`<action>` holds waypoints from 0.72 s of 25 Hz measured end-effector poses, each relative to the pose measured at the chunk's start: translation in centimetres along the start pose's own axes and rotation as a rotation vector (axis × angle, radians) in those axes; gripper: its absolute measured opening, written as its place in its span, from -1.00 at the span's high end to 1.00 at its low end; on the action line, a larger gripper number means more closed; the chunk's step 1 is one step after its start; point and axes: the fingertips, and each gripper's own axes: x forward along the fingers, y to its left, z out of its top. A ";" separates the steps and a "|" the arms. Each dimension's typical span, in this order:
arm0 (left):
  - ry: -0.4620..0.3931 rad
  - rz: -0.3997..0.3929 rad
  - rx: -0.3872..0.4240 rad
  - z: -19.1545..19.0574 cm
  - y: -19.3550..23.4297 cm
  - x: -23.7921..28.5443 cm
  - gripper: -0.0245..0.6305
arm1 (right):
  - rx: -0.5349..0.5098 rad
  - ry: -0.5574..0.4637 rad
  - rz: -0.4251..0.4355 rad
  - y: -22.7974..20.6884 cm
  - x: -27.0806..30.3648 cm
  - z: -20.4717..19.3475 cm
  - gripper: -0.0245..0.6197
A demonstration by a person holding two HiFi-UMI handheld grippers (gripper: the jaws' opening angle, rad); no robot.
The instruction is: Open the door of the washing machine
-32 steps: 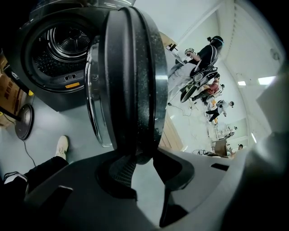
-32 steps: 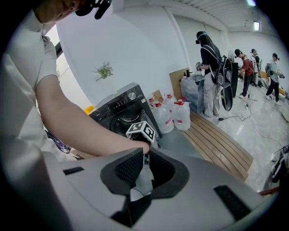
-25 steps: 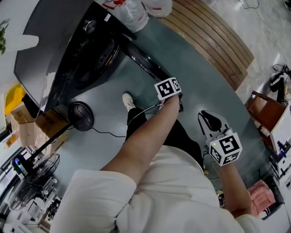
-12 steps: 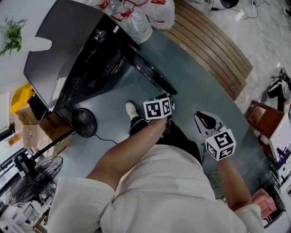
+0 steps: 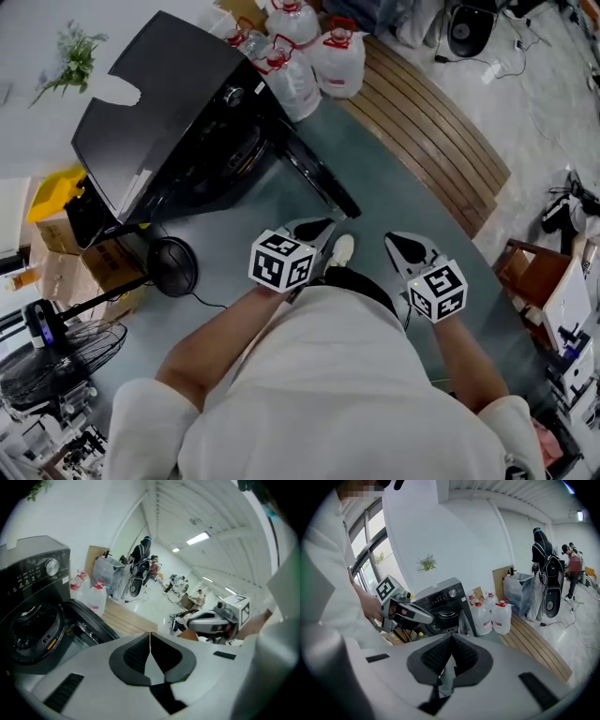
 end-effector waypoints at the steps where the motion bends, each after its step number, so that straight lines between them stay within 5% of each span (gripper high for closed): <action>1: -0.009 -0.037 0.015 0.4 -0.7 -0.9 0.86 | -0.006 -0.006 0.006 0.2 -0.1 0.4 0.90; 5: -0.035 -0.136 0.067 1.4 -2.7 -4.9 0.87 | -0.034 -0.029 0.035 1.4 -0.2 1.9 0.90; 9: -0.040 -0.134 0.133 1.2 -3.2 -7.5 0.88 | -0.060 -0.046 0.062 2.4 -0.2 3.1 0.90; 18: -0.074 -0.120 0.134 1.0 -2.9 -8.8 0.88 | -0.095 -0.055 0.097 4.3 0.0 4.2 0.90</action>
